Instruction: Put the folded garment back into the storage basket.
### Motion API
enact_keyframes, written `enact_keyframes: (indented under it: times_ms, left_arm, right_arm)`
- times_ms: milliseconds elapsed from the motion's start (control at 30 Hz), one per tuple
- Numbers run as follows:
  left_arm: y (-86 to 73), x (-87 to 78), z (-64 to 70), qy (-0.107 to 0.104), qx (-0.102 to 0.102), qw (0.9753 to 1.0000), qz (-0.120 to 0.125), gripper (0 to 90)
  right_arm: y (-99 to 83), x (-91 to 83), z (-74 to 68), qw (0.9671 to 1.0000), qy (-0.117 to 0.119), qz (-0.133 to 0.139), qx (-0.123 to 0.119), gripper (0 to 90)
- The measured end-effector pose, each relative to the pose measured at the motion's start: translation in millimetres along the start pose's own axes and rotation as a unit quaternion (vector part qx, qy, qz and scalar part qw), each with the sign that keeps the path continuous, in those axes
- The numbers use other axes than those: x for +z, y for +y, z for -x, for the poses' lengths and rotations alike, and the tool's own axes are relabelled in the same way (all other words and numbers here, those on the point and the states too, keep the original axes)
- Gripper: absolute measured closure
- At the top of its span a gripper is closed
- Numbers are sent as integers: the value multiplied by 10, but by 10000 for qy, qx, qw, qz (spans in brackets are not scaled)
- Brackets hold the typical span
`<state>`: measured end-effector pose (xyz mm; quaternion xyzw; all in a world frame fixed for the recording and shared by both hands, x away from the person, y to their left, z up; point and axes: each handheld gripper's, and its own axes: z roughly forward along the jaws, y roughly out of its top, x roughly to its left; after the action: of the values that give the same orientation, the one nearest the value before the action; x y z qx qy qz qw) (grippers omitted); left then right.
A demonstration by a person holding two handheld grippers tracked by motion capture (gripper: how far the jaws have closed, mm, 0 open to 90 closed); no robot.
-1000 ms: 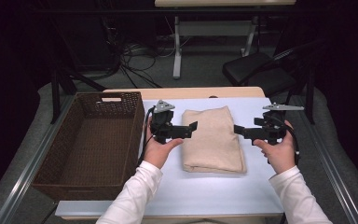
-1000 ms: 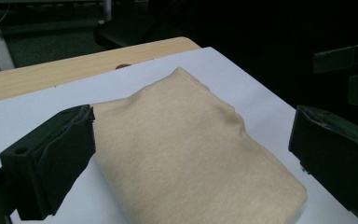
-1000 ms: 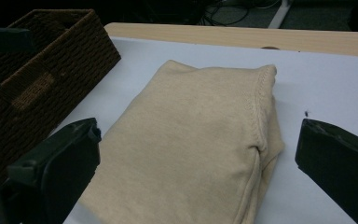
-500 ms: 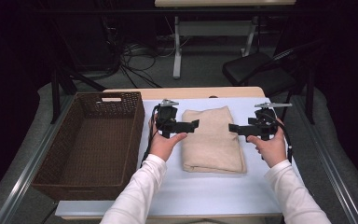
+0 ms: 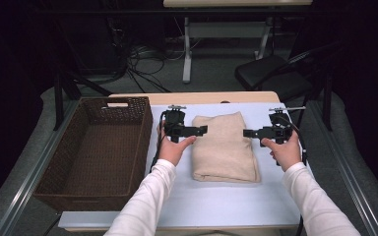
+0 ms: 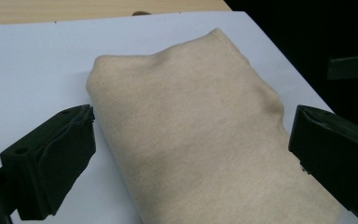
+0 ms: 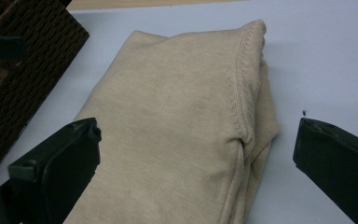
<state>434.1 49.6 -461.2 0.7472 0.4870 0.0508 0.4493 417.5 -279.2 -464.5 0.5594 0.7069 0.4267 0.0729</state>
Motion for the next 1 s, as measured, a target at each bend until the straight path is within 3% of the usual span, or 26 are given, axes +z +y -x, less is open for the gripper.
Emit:
enact_keyframes:
  times_ms: [367, 767, 1000]
  left_arm:
    - [-102, 339, -36, 116, -155, 9987, -462, 7]
    - [-267, 592, -137, 178, -304, 9977, -582, 7]
    - [-315, 659, -150, 157, -305, 9978, -576, 7]
  right_arm:
    - [-96, 161, 111, 9998, -27, -64, 190, 1]
    - [-340, 378, 251, 9986, 89, 15, 513, 5]
    - [-388, 455, 314, 9986, 47, 35, 534, 9]
